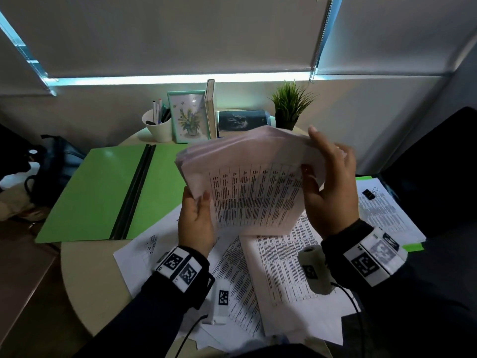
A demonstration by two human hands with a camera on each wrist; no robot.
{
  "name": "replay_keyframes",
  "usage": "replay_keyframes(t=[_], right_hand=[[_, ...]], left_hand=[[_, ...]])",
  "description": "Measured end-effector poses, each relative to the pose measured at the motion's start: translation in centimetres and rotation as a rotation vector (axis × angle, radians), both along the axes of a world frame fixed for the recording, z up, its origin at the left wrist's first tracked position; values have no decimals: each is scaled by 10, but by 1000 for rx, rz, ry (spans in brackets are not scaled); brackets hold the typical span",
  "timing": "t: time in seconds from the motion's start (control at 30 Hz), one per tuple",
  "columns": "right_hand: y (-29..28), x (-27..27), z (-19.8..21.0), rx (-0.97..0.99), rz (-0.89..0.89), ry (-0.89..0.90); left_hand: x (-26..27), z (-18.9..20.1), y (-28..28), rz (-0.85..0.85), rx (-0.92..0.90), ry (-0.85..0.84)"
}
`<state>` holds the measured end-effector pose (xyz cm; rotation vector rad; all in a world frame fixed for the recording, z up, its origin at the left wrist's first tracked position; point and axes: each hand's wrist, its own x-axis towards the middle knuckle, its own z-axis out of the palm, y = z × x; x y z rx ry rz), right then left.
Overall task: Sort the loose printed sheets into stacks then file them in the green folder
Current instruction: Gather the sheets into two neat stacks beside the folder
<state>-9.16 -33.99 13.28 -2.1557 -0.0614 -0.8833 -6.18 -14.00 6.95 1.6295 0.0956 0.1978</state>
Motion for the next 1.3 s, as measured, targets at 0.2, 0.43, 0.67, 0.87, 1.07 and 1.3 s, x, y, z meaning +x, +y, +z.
replay_keyframes(t=[0.2, 0.43, 0.67, 0.87, 1.07, 1.3], right_hand=[[4, -2, -10, -88, -34, 43], [3, -2, -2, 129, 2, 99], [-14, 6, -35, 563, 109, 390], [-8, -9, -65, 534, 125, 631], [-2, -16, -100, 496, 60, 853], [3, -20, -153, 475, 73, 1112]], left_hand=[[-6, -8, -3, -55, -22, 16], [3, -10, 0, -17, 31, 140], [7, -5, 5, 33, -13, 162], [18, 2, 12, -47, 9, 179], [9, -21, 27, -127, 3, 455], [-14, -56, 52, -216, 283, 589]])
